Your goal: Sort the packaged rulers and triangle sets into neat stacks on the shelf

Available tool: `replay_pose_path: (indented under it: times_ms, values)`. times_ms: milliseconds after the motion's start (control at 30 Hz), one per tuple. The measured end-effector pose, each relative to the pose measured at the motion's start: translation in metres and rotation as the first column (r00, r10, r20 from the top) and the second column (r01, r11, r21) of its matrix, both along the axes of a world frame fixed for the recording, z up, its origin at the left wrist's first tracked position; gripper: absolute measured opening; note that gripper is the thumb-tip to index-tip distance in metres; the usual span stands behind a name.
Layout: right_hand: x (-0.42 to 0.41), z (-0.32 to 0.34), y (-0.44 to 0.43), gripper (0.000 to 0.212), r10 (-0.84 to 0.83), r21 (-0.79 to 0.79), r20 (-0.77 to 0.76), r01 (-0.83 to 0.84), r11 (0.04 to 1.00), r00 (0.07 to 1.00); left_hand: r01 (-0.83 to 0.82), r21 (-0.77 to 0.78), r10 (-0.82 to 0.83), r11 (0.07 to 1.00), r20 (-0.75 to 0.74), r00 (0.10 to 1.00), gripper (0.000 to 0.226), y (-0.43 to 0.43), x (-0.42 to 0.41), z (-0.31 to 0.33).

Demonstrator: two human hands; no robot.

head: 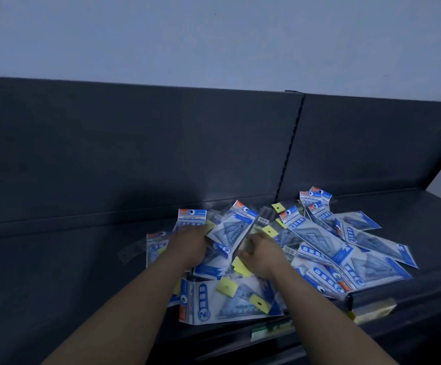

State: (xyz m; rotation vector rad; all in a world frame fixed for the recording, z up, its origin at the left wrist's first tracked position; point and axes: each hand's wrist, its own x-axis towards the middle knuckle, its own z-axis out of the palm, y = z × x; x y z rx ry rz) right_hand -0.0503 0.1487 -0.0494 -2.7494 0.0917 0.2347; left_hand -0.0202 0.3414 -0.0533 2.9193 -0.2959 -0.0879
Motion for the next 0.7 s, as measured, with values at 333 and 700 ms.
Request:
replay_pose_path:
  times_ms: [333, 700]
  values:
    - [0.025, -0.004, -0.012, 0.048, -0.015, 0.061, 0.027, 0.013, 0.998, 1.0, -0.021, 0.262, 0.027, 0.965, -0.016, 1.0, 0.033, -0.02, 0.037, 0.007]
    - [0.031, 0.001, 0.003, 0.063, -0.294, 0.215, -0.001, 0.287, 0.933, 0.956, -0.173, -0.007, 0.173, 0.985, -0.062, 0.983, 0.036, -0.016, 0.045, 0.008]
